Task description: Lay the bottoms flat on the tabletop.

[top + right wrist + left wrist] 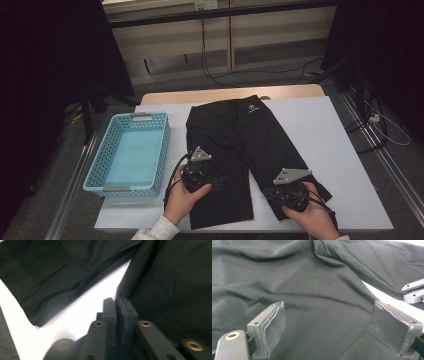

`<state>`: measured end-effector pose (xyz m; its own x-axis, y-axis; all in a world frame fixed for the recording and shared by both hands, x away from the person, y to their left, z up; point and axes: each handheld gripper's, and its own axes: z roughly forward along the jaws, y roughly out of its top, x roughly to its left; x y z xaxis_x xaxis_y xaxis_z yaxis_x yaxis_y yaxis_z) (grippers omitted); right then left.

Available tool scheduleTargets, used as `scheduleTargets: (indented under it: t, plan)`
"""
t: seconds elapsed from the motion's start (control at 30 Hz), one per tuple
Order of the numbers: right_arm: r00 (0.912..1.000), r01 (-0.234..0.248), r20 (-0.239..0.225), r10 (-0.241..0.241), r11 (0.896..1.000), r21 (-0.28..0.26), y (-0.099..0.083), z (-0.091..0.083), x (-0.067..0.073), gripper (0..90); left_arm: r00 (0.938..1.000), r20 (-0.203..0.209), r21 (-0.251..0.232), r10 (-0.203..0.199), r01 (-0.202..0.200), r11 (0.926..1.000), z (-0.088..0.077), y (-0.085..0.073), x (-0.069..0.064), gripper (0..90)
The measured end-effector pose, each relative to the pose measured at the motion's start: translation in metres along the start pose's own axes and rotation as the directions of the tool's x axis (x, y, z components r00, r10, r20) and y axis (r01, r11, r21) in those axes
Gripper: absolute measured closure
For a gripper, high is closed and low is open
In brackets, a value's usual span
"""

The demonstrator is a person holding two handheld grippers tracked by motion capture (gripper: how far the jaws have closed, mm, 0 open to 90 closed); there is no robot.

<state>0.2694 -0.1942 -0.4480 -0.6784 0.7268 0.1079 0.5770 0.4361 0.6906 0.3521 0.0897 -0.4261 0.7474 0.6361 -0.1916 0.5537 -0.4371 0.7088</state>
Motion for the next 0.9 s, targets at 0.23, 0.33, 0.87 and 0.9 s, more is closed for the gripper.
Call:
scheduleTargets:
  t: [0.23,0.33,0.87,0.9]
  plan:
    - [0.9986,-0.011,0.051,0.015,0.998,-0.069,0.010,-0.012,-0.014,53.5,0.9997,-0.018,-0.006,-0.015,0.015,0.9999,-0.007,-0.005,0.004,12.7]
    - [0.9928,-0.046,0.107,0.055,0.995,-0.085,0.013,-0.016,-0.034,45.7,0.9994,-0.028,-0.007,-0.022,0.022,0.9997,-0.011,-0.007,0.006,12.7]
    - [0.9728,-0.105,0.192,0.130,0.986,-0.133,0.029,-0.011,-0.085,28.4,0.9958,-0.075,-0.019,-0.054,0.052,0.9985,-0.026,-0.014,0.021,12.3]
    - [0.9716,-0.108,0.195,0.134,0.984,-0.139,0.031,-0.011,-0.087,27.8,0.9952,-0.080,-0.021,-0.056,0.055,0.9983,-0.026,-0.015,0.021,12.3]
